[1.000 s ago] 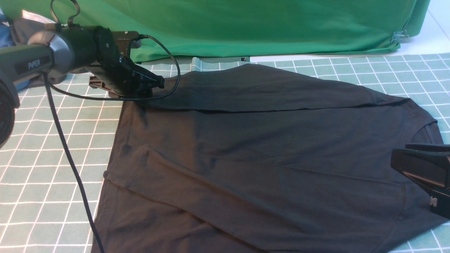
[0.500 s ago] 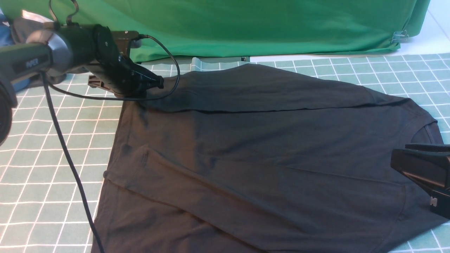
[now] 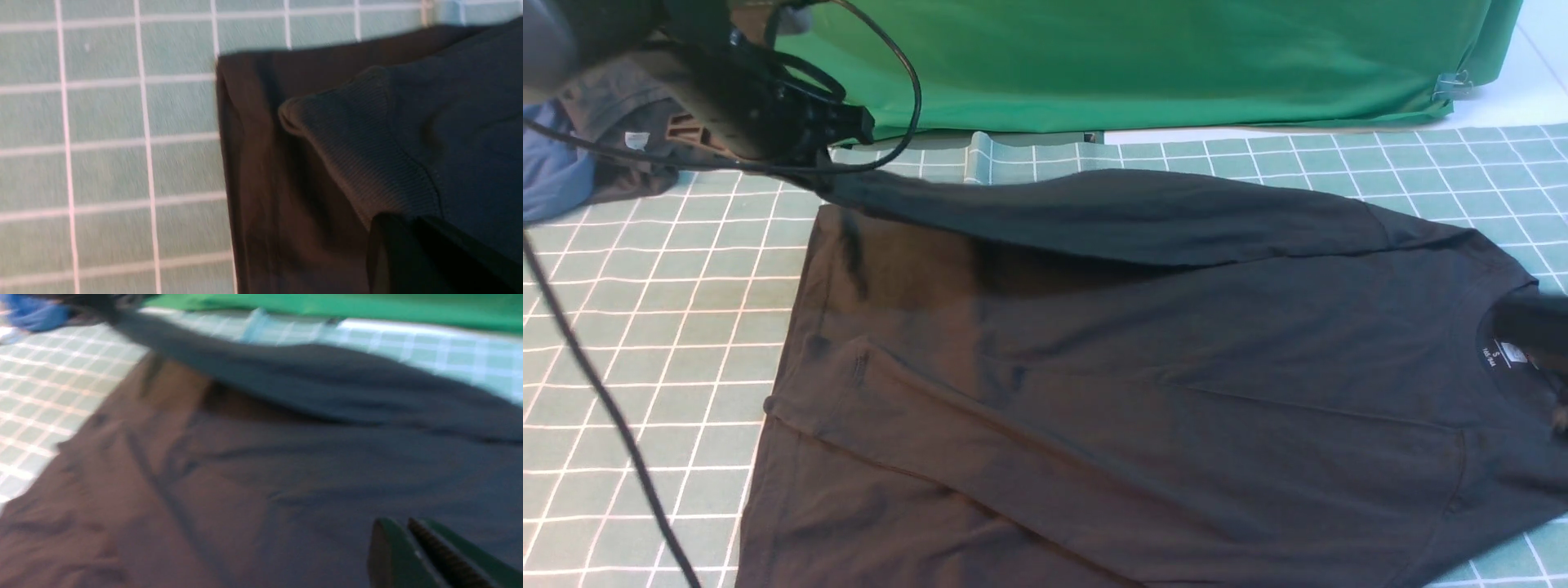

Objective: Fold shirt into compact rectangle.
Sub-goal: 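Fold the left side of the dark shirt inward over its body with the left gripper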

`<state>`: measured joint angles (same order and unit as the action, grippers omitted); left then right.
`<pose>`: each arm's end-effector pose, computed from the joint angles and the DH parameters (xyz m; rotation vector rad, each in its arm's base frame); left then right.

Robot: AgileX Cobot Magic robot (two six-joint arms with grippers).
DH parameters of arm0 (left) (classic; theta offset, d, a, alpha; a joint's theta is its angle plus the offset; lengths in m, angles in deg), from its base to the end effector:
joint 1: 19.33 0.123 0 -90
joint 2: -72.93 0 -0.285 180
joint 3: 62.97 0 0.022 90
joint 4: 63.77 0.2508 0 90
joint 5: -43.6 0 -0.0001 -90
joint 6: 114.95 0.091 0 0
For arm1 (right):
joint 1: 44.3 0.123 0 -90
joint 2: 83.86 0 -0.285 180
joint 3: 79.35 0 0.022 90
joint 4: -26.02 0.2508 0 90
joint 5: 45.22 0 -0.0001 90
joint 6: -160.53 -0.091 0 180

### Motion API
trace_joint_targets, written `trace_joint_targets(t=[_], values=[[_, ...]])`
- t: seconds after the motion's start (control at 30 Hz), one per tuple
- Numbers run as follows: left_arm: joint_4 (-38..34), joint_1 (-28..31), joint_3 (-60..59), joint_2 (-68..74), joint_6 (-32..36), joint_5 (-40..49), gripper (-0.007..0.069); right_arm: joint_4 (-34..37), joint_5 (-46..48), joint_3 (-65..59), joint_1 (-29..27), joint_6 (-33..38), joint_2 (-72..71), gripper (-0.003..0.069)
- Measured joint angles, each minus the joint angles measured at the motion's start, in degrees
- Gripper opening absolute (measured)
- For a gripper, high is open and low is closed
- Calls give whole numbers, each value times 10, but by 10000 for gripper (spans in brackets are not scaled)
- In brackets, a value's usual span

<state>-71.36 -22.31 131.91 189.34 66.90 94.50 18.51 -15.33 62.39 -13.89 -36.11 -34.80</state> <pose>0.4180 -0.0311 0.2696 0.0344 2.6570 -0.1704 0.1269 0.0676 0.3307 -0.3225 2.0363 0.3745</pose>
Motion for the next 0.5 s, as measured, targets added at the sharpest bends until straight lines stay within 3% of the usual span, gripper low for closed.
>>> trace_joint_targets(t=[0.17,0.5], values=[[1,-28,-82,-75,-3,-6,13,-131,111,60,0,-67,38,25],[1,-61,-278,-205,-64,-32,13,-150,126,77,0,-73,55,25]])
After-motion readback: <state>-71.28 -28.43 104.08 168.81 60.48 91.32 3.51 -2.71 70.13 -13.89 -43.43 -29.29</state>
